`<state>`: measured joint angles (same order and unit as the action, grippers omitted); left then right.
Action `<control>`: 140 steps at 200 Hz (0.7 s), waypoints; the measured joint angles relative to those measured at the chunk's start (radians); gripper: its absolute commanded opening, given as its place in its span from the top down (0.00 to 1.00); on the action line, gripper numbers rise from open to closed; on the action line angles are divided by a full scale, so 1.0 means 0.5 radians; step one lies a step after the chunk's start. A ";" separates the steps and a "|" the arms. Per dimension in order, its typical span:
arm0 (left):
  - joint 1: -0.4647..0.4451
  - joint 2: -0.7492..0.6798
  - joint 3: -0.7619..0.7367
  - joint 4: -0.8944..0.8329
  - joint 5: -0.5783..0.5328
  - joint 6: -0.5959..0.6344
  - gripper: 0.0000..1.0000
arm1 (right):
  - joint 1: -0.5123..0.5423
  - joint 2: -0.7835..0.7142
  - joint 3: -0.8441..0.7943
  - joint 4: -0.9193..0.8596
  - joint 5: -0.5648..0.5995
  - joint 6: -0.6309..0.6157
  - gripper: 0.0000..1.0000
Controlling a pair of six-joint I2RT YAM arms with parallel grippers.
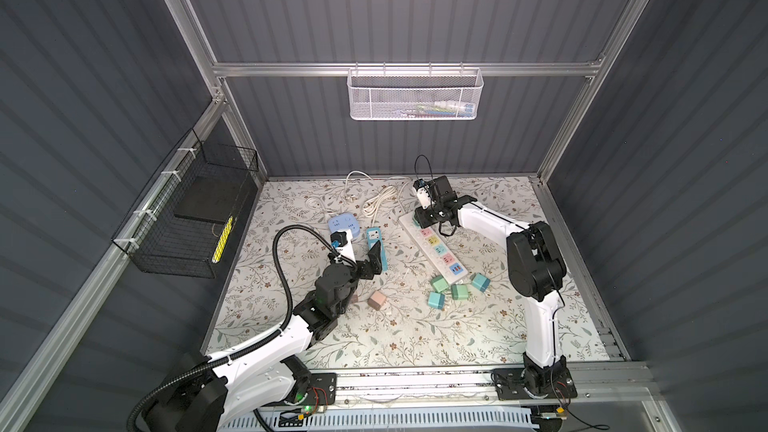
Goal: Insert the plug
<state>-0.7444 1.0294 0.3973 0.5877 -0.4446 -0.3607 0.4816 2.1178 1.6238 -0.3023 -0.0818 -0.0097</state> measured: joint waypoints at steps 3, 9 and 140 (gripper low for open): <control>0.000 0.000 0.000 0.000 0.000 0.000 0.10 | 0.000 0.000 -0.005 0.005 0.001 0.002 0.83; 0.000 0.000 0.000 0.000 0.000 0.000 0.10 | 0.001 -0.001 -0.014 0.014 0.000 0.004 0.83; 0.004 0.000 -0.001 0.001 -0.001 0.000 0.10 | 0.124 -0.068 -0.162 0.089 0.238 0.057 0.83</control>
<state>-0.7425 1.0294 0.3969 0.5880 -0.4450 -0.3607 0.5438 2.0838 1.5429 -0.2577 0.0372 0.0189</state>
